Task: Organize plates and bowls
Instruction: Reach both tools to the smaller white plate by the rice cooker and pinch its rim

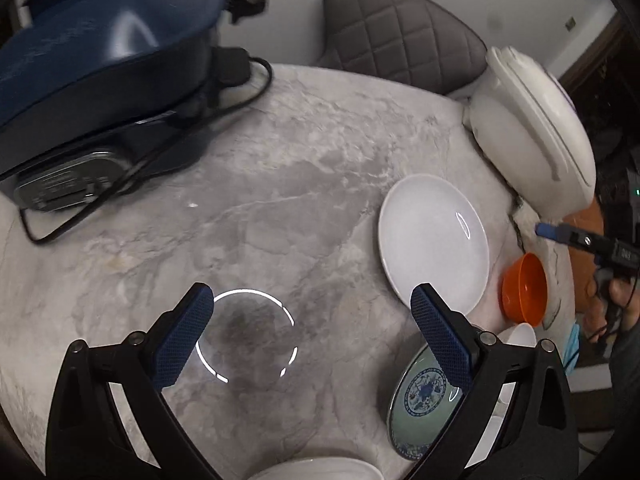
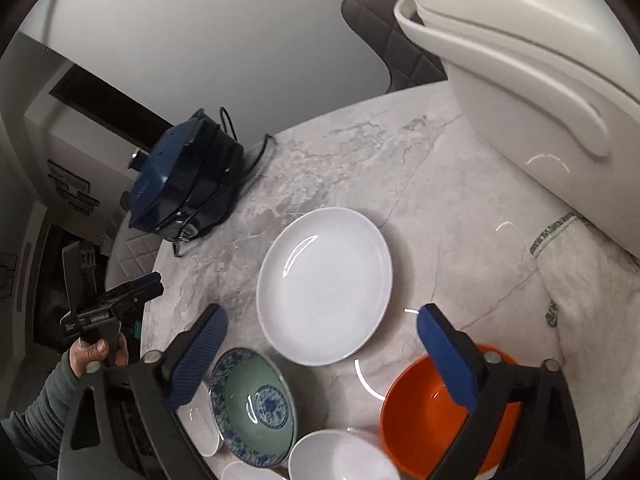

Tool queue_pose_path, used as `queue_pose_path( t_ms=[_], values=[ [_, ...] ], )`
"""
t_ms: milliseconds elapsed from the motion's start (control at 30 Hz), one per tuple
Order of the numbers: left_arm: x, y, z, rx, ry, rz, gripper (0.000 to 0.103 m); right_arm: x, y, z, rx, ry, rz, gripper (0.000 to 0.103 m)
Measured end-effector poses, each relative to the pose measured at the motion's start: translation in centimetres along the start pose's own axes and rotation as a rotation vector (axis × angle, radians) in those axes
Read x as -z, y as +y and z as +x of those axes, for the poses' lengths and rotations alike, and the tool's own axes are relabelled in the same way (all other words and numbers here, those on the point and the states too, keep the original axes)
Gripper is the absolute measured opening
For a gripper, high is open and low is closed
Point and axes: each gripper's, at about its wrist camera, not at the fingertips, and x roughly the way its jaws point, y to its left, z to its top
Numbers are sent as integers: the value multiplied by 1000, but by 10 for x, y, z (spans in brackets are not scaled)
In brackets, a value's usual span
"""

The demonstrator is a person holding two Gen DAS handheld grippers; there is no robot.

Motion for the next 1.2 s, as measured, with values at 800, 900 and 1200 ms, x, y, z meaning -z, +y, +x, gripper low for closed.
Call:
queue_pose_path(
  t_ms=[800, 900, 1200],
  values=[
    [-35, -28, 127, 140, 179, 17, 64, -22, -40, 94, 97, 241, 70, 63],
    [-34, -33, 129, 126, 192, 24, 53, -21, -39, 99, 105, 264, 64, 57],
    [-28, -51, 133, 102, 224, 55, 22, -19, -32, 108, 93, 304, 59, 42]
  ],
)
